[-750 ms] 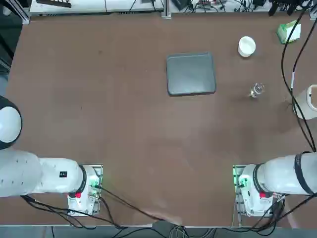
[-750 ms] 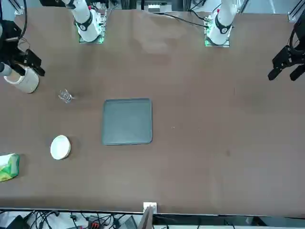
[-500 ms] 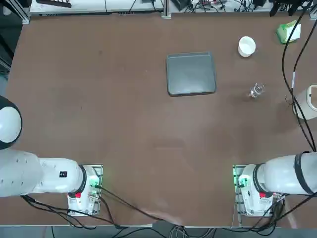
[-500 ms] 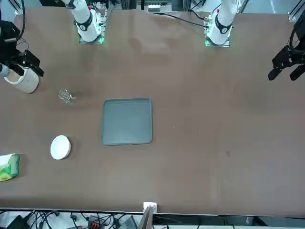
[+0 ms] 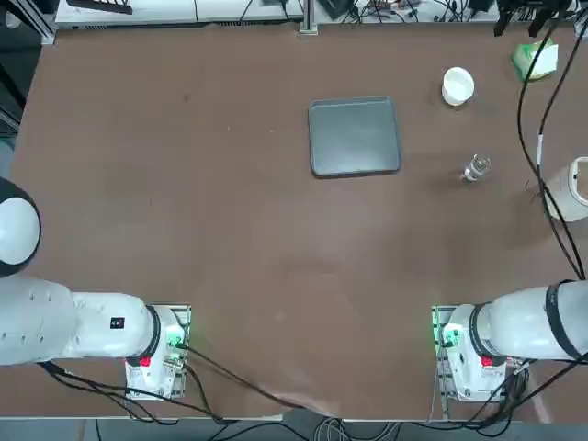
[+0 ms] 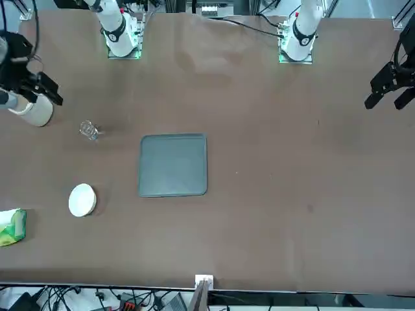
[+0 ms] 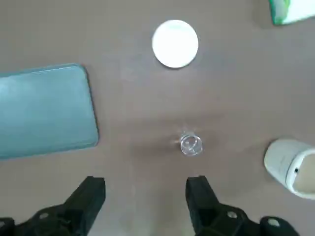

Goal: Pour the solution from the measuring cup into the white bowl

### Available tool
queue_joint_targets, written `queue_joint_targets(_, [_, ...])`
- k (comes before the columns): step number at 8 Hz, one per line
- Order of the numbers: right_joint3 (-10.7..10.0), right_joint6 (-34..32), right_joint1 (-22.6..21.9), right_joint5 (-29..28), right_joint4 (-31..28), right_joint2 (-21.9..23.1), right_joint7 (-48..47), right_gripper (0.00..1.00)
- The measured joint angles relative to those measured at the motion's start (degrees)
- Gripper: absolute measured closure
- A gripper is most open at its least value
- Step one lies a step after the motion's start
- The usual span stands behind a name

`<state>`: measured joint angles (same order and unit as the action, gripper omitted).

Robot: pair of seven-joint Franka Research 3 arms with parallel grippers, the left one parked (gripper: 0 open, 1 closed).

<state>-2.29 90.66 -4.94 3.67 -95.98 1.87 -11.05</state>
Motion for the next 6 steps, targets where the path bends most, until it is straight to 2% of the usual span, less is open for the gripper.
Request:
queue_joint_targets(4, [0.4,1.1,-7.6,8.9,-3.4,-7.9,-24.2,0.0])
queue_joint_targets(6, [0.5,7.4,-10.8,13.0,-8.2,-11.2,-41.5,0.0])
